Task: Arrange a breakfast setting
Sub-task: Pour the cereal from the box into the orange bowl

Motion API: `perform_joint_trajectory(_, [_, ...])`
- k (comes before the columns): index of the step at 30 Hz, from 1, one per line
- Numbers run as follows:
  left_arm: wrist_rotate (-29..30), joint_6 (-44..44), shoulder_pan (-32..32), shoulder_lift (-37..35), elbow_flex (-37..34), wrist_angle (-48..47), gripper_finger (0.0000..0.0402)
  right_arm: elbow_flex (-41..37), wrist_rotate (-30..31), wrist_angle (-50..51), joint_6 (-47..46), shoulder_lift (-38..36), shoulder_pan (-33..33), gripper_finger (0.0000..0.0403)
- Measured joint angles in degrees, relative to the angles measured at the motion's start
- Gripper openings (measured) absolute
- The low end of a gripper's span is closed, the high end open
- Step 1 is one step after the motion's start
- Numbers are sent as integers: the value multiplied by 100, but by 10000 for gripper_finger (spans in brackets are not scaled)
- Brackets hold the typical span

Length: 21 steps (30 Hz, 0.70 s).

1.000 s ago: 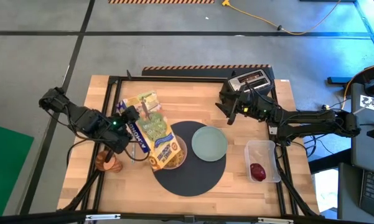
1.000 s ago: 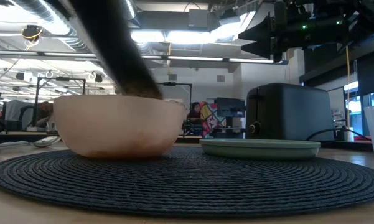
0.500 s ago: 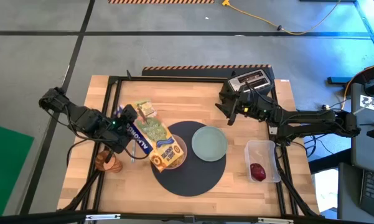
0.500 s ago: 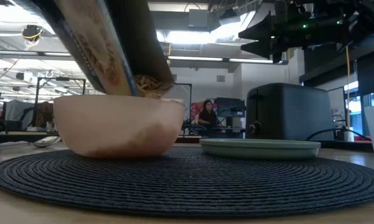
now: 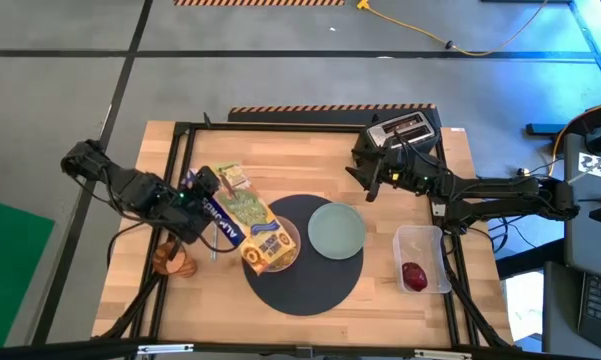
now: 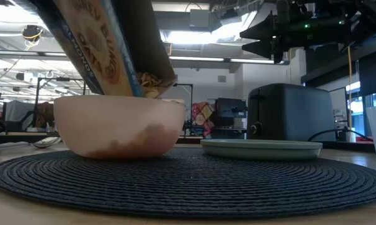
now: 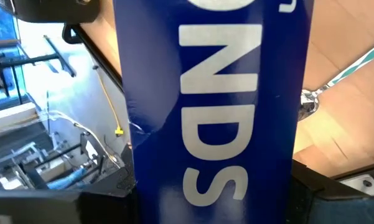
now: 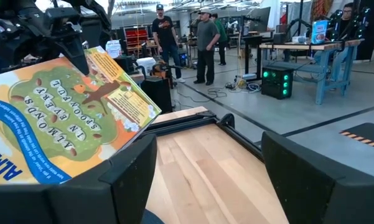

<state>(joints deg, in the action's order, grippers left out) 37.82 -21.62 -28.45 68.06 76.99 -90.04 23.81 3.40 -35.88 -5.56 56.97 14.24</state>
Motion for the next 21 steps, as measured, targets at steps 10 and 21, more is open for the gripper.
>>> perform_joint_trajectory(10, [-127,165,178,-223,0,8,215,0,-109,3,-9,0,0,278])
perform_joint_trajectory(21, [-157,495,269,-724,0,1,215,0,-148,0,-20,0,0,278])
